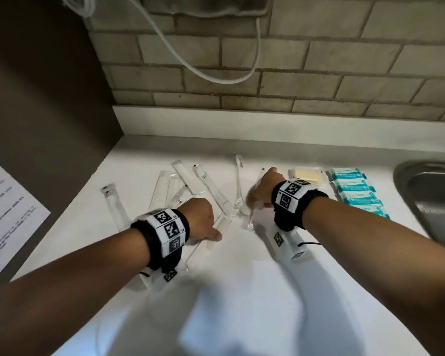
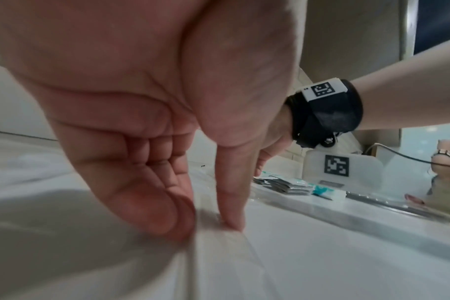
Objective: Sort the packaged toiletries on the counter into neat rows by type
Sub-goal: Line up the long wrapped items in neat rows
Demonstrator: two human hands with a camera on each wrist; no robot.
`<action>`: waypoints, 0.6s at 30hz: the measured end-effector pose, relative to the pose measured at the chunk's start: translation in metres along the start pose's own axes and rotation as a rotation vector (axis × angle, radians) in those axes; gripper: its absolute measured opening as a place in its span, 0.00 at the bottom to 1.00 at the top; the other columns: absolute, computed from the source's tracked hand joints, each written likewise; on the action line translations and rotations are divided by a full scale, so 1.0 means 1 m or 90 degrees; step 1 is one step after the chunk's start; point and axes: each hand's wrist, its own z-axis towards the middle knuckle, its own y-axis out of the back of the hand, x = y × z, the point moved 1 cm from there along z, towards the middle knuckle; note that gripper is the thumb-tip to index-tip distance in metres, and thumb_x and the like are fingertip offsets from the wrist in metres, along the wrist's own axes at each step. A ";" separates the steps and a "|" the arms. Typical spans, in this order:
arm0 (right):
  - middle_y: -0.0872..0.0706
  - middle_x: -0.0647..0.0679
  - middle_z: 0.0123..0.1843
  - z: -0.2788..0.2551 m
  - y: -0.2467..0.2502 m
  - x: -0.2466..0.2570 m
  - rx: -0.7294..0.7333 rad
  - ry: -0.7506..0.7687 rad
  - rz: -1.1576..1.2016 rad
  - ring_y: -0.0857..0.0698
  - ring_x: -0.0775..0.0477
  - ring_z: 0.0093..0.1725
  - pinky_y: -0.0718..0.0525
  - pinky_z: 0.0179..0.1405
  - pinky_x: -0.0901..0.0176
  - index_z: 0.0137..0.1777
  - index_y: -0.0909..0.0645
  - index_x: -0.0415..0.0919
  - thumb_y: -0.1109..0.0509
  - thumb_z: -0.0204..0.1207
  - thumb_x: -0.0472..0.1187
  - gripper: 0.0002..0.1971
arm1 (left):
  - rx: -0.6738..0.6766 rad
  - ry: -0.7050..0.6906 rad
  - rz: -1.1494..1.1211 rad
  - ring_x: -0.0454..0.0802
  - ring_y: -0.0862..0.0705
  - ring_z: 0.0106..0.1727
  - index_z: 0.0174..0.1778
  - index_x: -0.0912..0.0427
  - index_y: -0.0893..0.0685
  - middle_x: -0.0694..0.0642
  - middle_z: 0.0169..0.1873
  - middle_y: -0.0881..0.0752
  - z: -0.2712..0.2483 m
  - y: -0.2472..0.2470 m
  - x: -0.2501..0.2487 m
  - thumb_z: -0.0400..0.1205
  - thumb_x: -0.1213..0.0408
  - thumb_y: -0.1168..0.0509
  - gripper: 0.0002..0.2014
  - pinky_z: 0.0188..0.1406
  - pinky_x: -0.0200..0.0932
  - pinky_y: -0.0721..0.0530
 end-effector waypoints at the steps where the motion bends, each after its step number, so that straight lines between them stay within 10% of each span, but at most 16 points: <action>1: 0.16 0.36 0.61 -0.001 0.001 0.001 -0.020 -0.016 -0.011 0.14 0.36 0.59 0.14 0.57 0.51 0.72 0.37 0.29 0.18 0.66 0.40 0.41 | 0.000 0.000 -0.020 0.54 0.16 0.39 0.41 0.64 0.12 0.59 0.39 0.11 0.001 -0.001 0.002 0.67 0.49 0.22 0.21 0.44 0.45 0.16; 6: 0.17 0.41 0.44 -0.003 0.011 0.003 -0.070 0.022 0.014 0.18 0.42 0.40 0.19 0.31 0.57 0.69 0.36 0.30 0.25 0.72 0.33 0.30 | -0.005 -0.017 -0.168 0.47 0.21 0.30 0.41 0.65 0.13 0.53 0.30 0.17 0.002 0.001 0.011 0.69 0.57 0.20 0.15 0.34 0.37 0.23; 13: 0.16 0.45 0.29 -0.024 0.004 0.014 -0.007 0.153 0.106 0.20 0.53 0.18 0.23 0.20 0.68 0.51 0.28 0.41 0.27 0.74 0.34 0.11 | -0.144 0.007 -0.273 0.48 0.22 0.25 0.31 0.61 0.19 0.55 0.25 0.17 0.002 0.052 0.043 0.79 0.55 0.29 0.15 0.32 0.39 0.23; 18: 0.14 0.39 0.31 -0.034 -0.032 0.040 0.131 0.202 0.124 0.18 0.43 0.24 0.15 0.27 0.56 0.47 0.31 0.40 0.27 0.75 0.33 0.13 | -0.204 0.051 -0.322 0.51 0.26 0.25 0.30 0.59 0.26 0.56 0.26 0.22 0.003 0.089 0.078 0.84 0.54 0.37 0.18 0.32 0.42 0.26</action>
